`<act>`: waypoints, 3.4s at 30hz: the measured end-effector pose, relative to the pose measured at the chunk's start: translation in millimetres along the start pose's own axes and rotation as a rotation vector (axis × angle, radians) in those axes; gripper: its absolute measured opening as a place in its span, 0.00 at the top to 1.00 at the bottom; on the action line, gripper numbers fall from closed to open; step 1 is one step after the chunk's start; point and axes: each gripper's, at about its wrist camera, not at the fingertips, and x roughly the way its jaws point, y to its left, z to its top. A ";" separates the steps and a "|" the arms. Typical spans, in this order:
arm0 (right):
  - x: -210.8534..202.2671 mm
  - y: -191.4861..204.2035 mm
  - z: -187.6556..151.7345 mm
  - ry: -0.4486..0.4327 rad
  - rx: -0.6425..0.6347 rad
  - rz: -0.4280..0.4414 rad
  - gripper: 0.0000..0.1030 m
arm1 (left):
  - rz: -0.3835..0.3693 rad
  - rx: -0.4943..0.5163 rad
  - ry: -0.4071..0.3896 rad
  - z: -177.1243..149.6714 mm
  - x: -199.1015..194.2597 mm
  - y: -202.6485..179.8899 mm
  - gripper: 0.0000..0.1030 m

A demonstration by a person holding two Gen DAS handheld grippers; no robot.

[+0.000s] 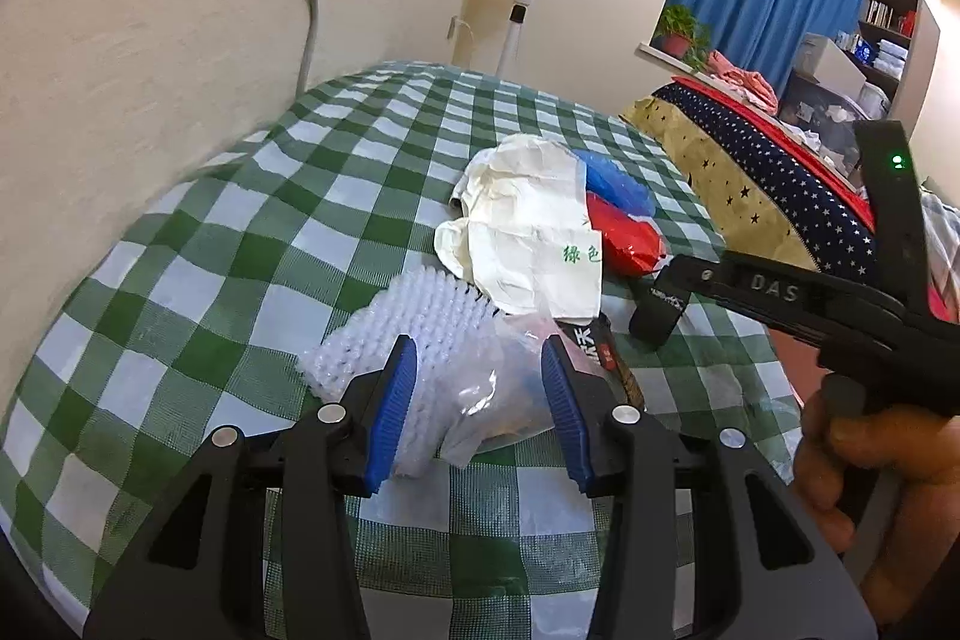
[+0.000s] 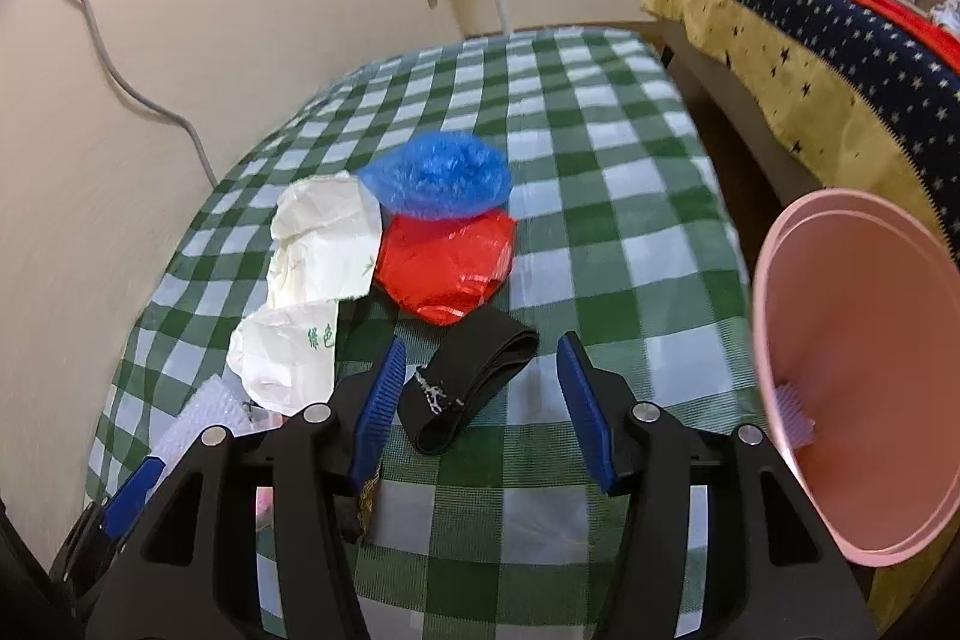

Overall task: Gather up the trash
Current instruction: 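Move both grippers back toward the remaining trash on the bed, then close the right gripper on the black strap while the left closes on the clear plastic bag, then carry the black strap and clear plastic bag over the pink wastebasket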

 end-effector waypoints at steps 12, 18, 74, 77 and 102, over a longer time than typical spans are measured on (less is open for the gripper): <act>4.8 1.7 -3.7 0.033 -0.035 0.023 0.89 | 0.022 -0.038 0.026 -1.6 2.0 6.1 0.51; -14.2 -7.9 -3.1 0.004 -0.028 0.028 0.91 | 0.021 -0.062 0.043 -4.4 3.0 8.0 0.51; -222.4 -94.2 -41.2 -0.207 -0.158 -0.259 0.93 | -0.106 0.051 -0.079 0.5 -55.1 -100.8 0.78; -217.1 -105.3 -43.8 -0.217 -0.125 -0.262 0.93 | -0.110 0.050 -0.078 -1.1 -49.1 -106.7 0.78; -144.5 -174.6 -29.0 -0.194 0.010 -0.312 0.93 | -0.194 0.206 -0.072 -5.1 23.2 -199.6 0.78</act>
